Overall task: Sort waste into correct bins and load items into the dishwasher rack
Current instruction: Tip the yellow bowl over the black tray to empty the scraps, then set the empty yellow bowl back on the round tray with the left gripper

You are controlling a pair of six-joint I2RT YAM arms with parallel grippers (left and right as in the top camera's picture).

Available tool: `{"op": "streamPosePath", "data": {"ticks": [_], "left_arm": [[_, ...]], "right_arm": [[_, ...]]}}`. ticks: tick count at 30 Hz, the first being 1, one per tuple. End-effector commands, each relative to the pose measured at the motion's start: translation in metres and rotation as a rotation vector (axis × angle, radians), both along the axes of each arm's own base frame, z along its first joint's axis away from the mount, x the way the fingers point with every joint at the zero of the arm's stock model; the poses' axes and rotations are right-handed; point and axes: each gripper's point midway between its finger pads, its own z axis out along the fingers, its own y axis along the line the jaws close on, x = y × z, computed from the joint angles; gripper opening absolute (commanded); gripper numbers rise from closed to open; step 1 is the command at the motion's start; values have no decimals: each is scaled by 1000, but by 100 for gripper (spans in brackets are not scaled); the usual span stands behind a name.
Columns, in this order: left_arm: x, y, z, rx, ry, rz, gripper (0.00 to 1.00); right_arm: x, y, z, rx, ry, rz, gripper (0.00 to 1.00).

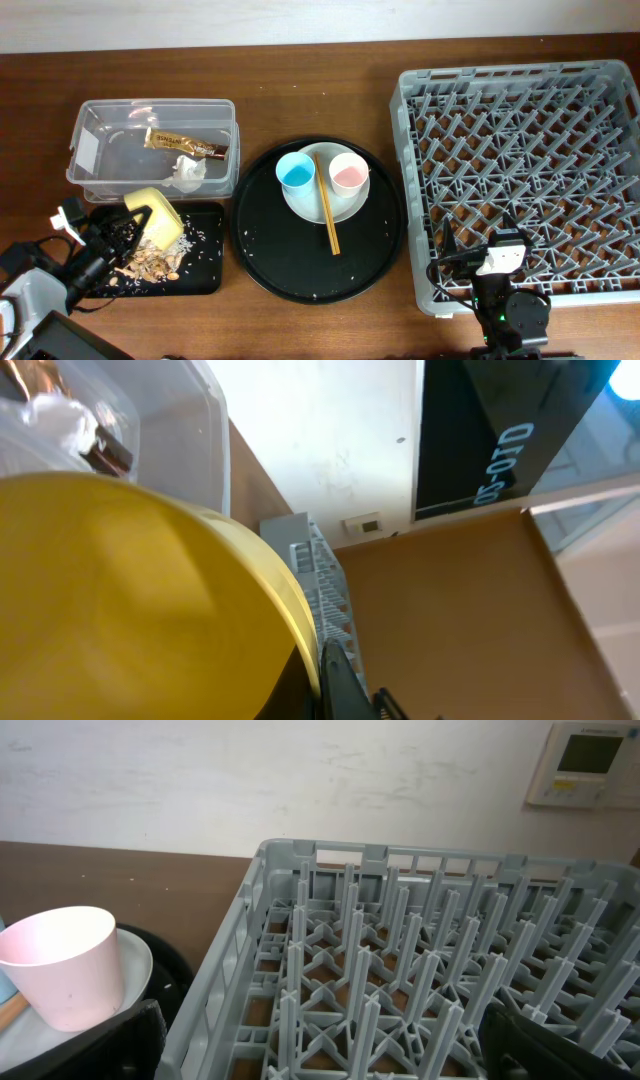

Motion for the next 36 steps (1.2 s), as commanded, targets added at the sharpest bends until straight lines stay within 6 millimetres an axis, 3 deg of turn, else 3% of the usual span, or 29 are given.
{"op": "streamPosePath", "data": {"ticks": [1, 5, 6, 8, 17, 23, 27, 30, 33, 34, 36], "left_arm": [[3, 5, 0, 19, -16, 8, 0], [-1, 2, 8, -76, 7, 13, 0], [3, 7, 6, -12, -36, 12, 0], [1, 4, 9, -81, 1, 13, 0], [4, 8, -1, -31, 45, 18, 0], [21, 7, 6, 205, 187, 2, 0], [32, -28, 20, 451, 246, -42, 0], [28, -73, 24, 659, 254, -100, 0], [21, -112, 18, 853, 249, -163, 0], [12, -142, 9, 925, 251, -240, 0], [-1, -165, -4, 1041, 280, -283, 1]], "right_arm": [[0, -3, -4, 8, 8, -14, 98], [0, -3, -4, 8, 8, -14, 99], [0, -3, -4, 8, 8, -14, 98], [0, -3, -4, 8, 8, -14, 98], [0, -3, -4, 8, 8, -14, 98], [0, -3, -4, 8, 8, -14, 98], [0, -3, -4, 8, 8, -14, 98], [0, -3, -4, 7, 8, -14, 98], [0, -3, -4, 7, 8, -14, 98], [0, -3, -4, 8, 8, -14, 98], [0, -3, -4, 8, 8, -14, 98]]}}
